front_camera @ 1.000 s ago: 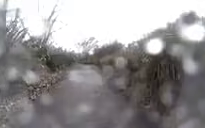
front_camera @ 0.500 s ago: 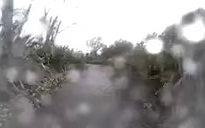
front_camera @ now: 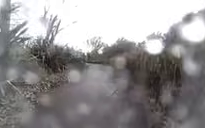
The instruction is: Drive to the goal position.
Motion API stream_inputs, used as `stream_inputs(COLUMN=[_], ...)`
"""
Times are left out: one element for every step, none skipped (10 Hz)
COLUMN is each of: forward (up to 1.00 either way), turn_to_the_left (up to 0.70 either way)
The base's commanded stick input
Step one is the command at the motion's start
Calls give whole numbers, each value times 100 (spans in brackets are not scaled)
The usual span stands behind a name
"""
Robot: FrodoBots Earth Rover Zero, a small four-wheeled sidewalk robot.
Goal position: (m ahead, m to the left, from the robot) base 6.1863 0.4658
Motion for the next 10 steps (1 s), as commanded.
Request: stream_inputs(forward=[100,100,100,100,100,100,100,100,100,100], turn_to_the_left=[0,0,0,0,0,0,0,0,0,0])
